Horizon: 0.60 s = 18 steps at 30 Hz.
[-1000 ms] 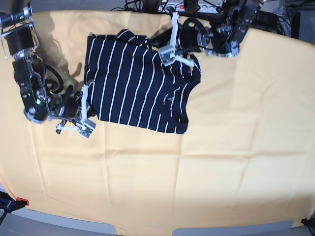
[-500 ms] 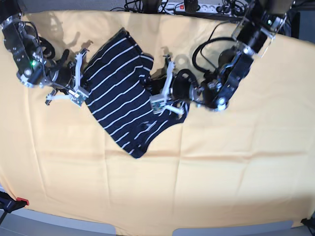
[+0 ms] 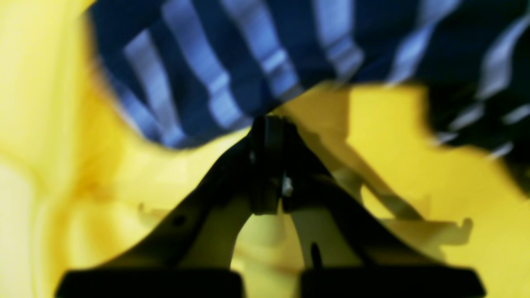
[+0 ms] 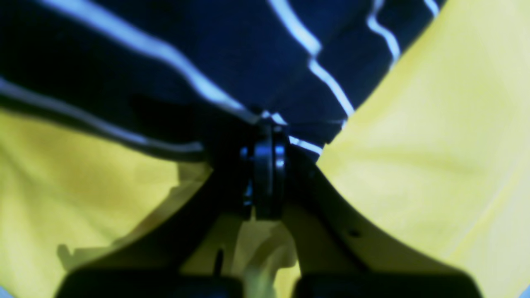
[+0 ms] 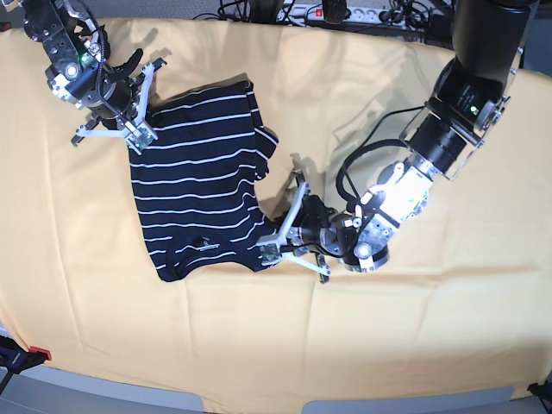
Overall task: Fold the T-shirt properly
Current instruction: 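Drag the bundle with both grippers, rotating it to square it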
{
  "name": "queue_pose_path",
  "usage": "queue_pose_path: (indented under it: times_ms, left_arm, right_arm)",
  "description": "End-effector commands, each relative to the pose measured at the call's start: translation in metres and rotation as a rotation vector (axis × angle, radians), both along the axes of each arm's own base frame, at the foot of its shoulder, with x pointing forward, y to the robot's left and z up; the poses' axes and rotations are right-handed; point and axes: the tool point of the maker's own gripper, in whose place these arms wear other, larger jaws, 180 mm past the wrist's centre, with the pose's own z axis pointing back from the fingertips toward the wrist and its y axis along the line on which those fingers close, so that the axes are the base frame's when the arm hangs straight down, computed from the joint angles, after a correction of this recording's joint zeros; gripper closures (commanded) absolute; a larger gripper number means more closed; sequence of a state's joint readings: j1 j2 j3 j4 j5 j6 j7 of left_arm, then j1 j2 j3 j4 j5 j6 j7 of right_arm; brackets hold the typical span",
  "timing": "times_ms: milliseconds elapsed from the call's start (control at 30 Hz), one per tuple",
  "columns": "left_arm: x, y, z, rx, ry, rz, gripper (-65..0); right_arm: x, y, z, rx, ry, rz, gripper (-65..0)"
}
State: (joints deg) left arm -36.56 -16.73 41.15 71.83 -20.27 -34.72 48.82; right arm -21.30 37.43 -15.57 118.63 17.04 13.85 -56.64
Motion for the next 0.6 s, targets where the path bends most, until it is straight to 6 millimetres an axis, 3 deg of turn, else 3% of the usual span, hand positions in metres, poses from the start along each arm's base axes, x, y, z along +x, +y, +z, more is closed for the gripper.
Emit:
queue_pose_path:
  times_ms: [0, 200, 333, 433, 500, 567]
  left_arm:
    - [0.013, 0.0, 0.014, -0.002, -0.031, 0.017, 0.0]
    - [0.007, 0.014, 0.012, -0.013, 0.045, 0.069, 0.0]
    - [0.004, 0.01, 0.022, -0.087, 0.12, 0.105, 0.0]
    - [0.005, 0.007, 0.038, -0.188, 0.17, 0.141, 0.0]
    - [0.003, 0.003, 0.052, -0.266, 0.21, 0.146, 0.0]
    - [0.003, 0.004, 0.066, -0.331, 0.244, 0.151, 0.0]
  right_arm:
    - [-0.002, -0.009, 0.004, -0.031, -0.005, -0.019, 0.0]
    - [-0.016, -0.045, 0.022, -0.141, -0.095, -0.217, 0.0]
    - [-0.022, -0.071, 0.045, -0.194, -0.174, -0.334, 0.0]
    - [-0.009, -0.059, 0.064, -0.094, -0.259, -0.326, 0.0]
    - [-0.001, -0.04, 0.068, 0.011, -0.274, -0.251, 0.0]
    - [0.009, -0.035, 0.072, 0.048, -0.3, -0.217, 0.0]
